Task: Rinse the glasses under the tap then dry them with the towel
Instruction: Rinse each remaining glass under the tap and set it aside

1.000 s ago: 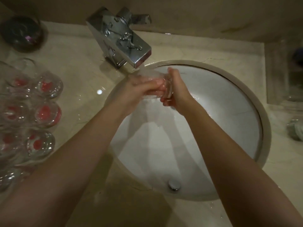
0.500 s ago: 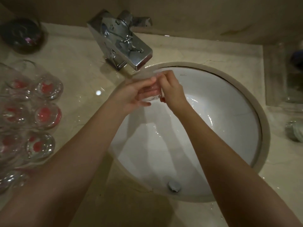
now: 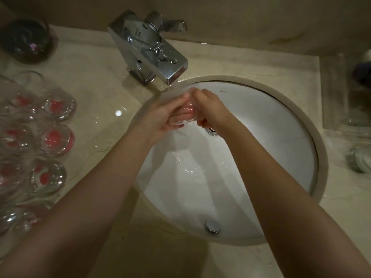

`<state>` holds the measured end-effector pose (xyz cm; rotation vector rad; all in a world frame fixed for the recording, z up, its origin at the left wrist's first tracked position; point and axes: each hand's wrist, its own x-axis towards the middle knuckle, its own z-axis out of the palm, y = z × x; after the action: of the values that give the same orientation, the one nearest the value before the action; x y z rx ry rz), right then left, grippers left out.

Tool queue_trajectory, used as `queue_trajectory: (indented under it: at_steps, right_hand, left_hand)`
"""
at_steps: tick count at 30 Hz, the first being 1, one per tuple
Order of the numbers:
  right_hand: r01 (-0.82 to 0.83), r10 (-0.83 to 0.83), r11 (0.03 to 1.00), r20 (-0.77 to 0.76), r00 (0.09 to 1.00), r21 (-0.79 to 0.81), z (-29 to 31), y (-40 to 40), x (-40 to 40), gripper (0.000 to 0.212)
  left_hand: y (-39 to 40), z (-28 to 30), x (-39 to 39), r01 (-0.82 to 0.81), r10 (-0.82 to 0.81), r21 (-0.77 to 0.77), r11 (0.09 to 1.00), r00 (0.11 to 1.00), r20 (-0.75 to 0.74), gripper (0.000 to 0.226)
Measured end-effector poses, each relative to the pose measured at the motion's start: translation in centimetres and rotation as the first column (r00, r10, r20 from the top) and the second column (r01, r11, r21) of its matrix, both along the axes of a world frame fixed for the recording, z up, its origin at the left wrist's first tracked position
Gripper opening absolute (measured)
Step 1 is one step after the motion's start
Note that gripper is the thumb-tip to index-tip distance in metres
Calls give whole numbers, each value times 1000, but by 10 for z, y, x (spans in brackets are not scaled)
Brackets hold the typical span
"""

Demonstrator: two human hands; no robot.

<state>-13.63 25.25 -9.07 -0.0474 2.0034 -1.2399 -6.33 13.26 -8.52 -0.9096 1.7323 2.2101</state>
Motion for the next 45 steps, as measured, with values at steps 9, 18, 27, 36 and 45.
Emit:
queue_trajectory:
  at_steps: [9, 18, 27, 36, 45]
  right_hand:
    - [160, -161, 986, -9, 987, -52, 5, -2, -7, 34]
    - [103, -150, 969, -203, 968, -226, 70, -51, -36, 53]
    - [67, -125, 979, -312, 942, -191, 64, -54, -29, 58]
    - [84, -160, 968, -325, 932, -236, 53, -57, -18, 55]
    - [94, -159, 968, -277, 947, -234, 64, -42, -12, 47]
  left_hand:
    - [6, 0, 2, -16, 16, -16, 1000, 1000, 15, 8]
    - [5, 9, 6, -50, 53, -40, 998, 996, 67, 12]
    - [0, 15, 15, 4, -2, -67, 998, 1000, 31, 6]
    - [-2, 22, 20, 22, -19, -78, 997, 999, 29, 18]
    - [-3, 26, 27, 57, -56, -114, 992, 998, 11, 15]
